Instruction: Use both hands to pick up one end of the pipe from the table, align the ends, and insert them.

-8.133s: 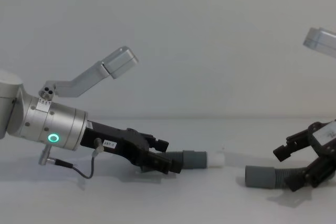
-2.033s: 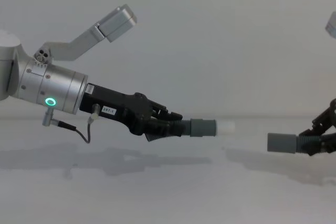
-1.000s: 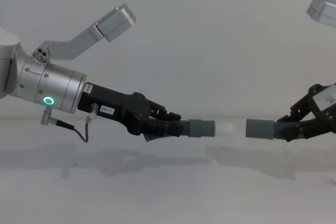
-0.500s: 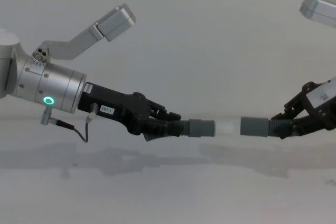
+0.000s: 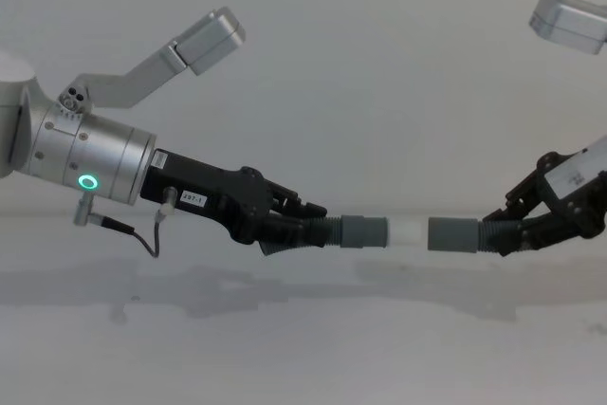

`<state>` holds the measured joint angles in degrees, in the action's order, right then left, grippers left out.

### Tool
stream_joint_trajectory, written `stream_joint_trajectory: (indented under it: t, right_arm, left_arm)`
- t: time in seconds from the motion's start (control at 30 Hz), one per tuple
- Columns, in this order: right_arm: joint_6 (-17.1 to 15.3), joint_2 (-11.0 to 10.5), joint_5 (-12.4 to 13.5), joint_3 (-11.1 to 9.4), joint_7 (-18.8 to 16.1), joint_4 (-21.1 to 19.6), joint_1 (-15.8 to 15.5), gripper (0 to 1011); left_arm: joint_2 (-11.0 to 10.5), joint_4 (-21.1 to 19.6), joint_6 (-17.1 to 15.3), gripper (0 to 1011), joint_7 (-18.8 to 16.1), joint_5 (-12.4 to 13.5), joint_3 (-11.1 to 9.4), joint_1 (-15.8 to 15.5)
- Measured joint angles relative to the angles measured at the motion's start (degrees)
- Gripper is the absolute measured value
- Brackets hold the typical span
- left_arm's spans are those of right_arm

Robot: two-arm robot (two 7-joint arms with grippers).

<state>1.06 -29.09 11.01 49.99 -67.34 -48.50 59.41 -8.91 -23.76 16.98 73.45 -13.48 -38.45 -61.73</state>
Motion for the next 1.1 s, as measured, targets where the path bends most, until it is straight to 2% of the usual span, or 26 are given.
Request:
stream_joint_trajectory:
  t: [1.1]
  right_arm:
    - [0.3,0.7,0.3,0.6,-0.7,0.3,0.6,263]
  left_arm:
    - [0.0,0.0,0.0,310,0.0,0.0,0.0,0.0]
